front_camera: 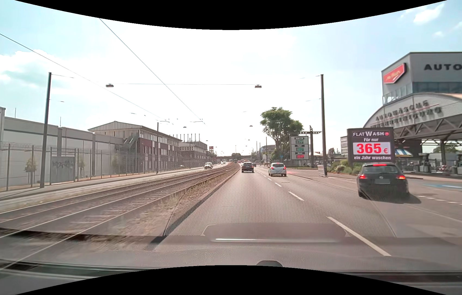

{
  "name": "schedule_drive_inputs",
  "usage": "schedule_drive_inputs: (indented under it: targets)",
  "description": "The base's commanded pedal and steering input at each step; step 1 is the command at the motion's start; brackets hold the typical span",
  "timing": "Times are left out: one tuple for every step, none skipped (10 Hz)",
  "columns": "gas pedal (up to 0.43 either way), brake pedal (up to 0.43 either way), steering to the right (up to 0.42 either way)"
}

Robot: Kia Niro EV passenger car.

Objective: Follow the waypoints while adhering to traffic rules and regulations

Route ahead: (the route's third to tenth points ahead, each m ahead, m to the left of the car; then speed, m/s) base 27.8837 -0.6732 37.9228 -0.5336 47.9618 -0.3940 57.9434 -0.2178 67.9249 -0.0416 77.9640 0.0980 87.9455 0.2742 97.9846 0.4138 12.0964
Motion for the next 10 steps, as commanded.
schedule_drive_inputs:
  targets:
    - [0.02, 0.0, -0.004]
    - [0.02, 0.0, -0.004]
    - [0.02, 0.0, -0.004]
    - [0.02, 0.0, -0.004]
    - [0.02, 0.0, -0.004]
    - [0.02, 0.0, -0.004]
    - [0.02, 0.0, -0.005]
    - [0.02, 0.0, -0.005]
    - [0.02, 0.0, -0.006]
    - [0.02, 0.0, -0.006]
